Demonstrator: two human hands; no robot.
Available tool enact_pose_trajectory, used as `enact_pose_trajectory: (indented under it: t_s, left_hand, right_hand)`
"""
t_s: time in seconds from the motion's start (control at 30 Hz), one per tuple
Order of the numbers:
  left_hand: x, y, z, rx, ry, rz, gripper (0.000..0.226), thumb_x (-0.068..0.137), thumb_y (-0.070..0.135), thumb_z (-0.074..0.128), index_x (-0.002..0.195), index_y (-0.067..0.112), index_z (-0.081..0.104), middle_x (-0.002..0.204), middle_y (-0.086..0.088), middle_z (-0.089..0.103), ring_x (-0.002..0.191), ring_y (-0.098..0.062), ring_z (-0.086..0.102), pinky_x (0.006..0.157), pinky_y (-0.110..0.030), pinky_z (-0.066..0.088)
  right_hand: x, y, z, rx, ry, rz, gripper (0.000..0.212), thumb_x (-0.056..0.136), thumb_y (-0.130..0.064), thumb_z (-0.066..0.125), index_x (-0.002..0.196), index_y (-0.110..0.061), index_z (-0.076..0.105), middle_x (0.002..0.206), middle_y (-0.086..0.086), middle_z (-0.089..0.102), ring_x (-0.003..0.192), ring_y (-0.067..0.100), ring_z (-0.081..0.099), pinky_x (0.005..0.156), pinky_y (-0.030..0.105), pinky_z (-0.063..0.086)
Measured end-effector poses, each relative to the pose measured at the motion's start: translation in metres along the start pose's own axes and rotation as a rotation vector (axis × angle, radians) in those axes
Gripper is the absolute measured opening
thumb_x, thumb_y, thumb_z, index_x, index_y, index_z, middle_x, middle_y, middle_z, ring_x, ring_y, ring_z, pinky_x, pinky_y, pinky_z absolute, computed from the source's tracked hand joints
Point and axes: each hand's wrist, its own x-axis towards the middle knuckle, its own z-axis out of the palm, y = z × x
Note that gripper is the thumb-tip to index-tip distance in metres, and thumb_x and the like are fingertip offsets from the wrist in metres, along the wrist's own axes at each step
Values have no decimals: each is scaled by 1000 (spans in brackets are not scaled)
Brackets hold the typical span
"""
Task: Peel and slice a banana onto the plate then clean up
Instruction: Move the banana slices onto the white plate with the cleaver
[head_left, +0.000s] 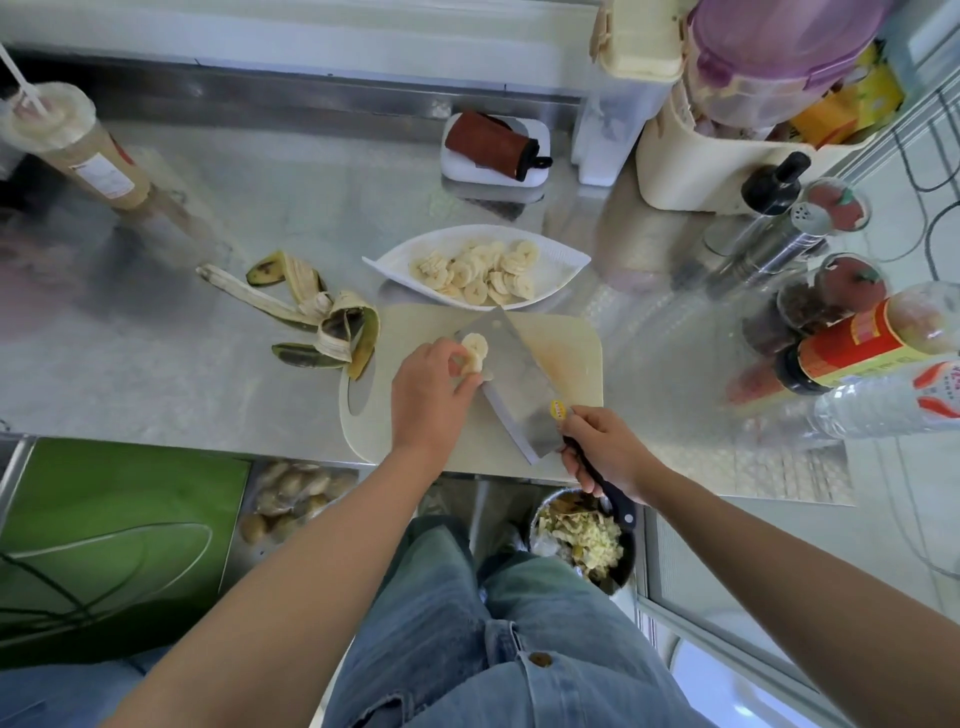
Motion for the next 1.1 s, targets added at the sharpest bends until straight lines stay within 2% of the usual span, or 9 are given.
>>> enact_pose_trajectory:
  t_s: [0.2, 0.43, 0.6, 0.73, 0.83, 0.9, 1.03, 1.1]
  left_hand:
    - [46, 34, 5, 49, 8, 80, 19, 82, 27, 71, 98, 22, 62, 89, 7, 59, 78, -11, 51, 65, -25, 36]
    - [102, 48, 17, 54, -46, 108, 19, 80, 25, 73, 96, 20, 64, 88, 1, 64, 84, -19, 56, 69, -30, 42]
    - [125, 58, 28, 69, -123, 180, 30, 86, 26, 66, 113, 15, 63, 92, -4, 69, 90, -25, 61, 76, -37, 45]
    - [128, 66, 34, 247, -185, 248, 32, 87, 23, 61, 118, 15, 60, 104, -9, 61, 101, -29, 51, 79, -37, 42]
    - [125, 66, 37, 336, -123, 468, 33, 82, 18, 65, 116, 22, 65, 104, -10, 56, 97, -28, 49, 75, -36, 44]
    - [122, 61, 43, 428, -91, 604, 36, 82, 23, 65, 117, 26, 64, 110, -10, 56, 100, -29, 50, 76, -39, 45]
    - [117, 51, 49, 541, -105, 601, 39, 86, 32, 57, 124, 31, 57, 122, -12, 52, 106, -32, 46, 82, -43, 42]
    - [116, 47, 48, 564, -112, 577, 35, 86, 31, 56, 121, 31, 58, 125, -12, 51, 106, -32, 45, 84, -43, 41]
  right_hand:
    - [9, -35, -29, 48, 110, -13, 34, 100, -24, 41, 72, -5, 47, 51, 11, 50, 34, 20, 39, 36, 23, 31]
    - [33, -64, -43, 37, 220, -21, 37, 99, -31, 42, 69, -10, 47, 49, 7, 55, 36, 21, 44, 39, 23, 35]
    - [44, -68, -51, 33, 324, 2, 38, 99, -34, 44, 71, -9, 48, 53, 10, 56, 35, 20, 47, 39, 24, 38]
    - [44, -70, -58, 6, 381, 16, 27, 97, -22, 43, 77, -6, 51, 56, 12, 58, 35, 20, 49, 40, 27, 41]
    - [41, -69, -61, 4, 397, 27, 26, 96, -21, 44, 77, -5, 52, 55, 10, 59, 37, 21, 50, 39, 24, 40]
    - [39, -69, -61, 34, 395, 34, 26, 96, -21, 44, 76, -5, 51, 54, 10, 59, 37, 22, 49, 38, 22, 39]
    - [36, -69, -62, 104, 407, 60, 30, 97, -21, 44, 69, -10, 45, 52, 9, 58, 36, 21, 47, 38, 19, 36]
    - [35, -68, -63, 107, 414, 64, 31, 97, -21, 44, 68, -10, 45, 51, 8, 57, 35, 20, 46, 37, 19, 36]
